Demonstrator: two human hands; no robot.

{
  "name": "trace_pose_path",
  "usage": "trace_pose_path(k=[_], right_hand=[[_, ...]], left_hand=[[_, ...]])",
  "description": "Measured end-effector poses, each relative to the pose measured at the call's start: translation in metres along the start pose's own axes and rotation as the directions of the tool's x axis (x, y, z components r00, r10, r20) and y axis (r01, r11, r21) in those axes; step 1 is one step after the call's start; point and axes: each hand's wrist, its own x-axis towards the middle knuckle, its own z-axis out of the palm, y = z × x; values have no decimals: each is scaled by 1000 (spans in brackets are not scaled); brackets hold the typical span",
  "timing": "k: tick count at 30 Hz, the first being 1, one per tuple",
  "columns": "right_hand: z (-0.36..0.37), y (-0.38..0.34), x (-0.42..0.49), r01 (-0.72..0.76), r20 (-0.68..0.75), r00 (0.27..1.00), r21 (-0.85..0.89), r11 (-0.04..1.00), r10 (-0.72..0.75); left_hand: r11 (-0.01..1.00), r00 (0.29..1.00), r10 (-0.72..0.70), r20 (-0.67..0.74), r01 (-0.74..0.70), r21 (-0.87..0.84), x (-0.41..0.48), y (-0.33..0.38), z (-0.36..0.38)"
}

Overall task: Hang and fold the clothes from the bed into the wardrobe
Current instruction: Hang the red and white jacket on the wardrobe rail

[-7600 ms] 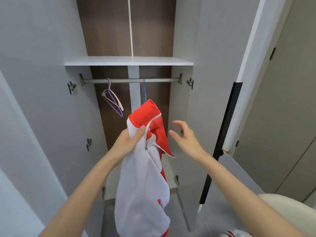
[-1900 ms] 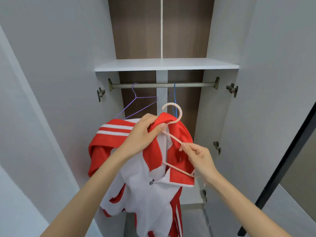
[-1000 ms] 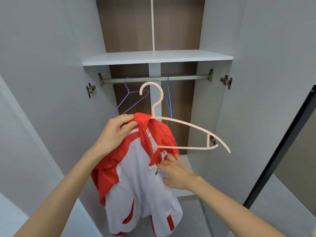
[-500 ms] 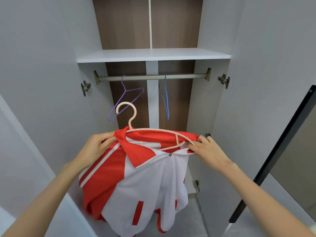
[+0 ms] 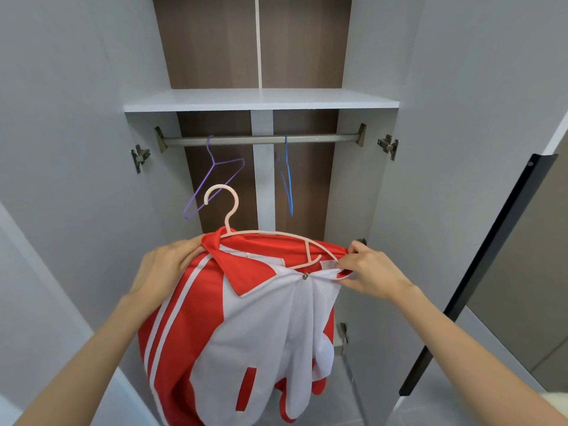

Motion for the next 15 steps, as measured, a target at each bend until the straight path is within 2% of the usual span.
trace_pose_path(k=[3,7,11,15], right_hand=[[-2,-6,2,-42,-1,999,63,997,42],[-5,-10,5,-63,-16,998,76,995,64],[-7,-17,9,-49,5,999,49,998,49],[-9,-26,16,-46,-16,999,135,990,49]], left_hand=[[997,1000,26,-13,-25,71,2,3,-5],[974,991,127,35,-131,185,0,7,-11],[976,994,71,83,-87,201,7,14,-14],[985,997,47,59,-56,161,7,34,-8]])
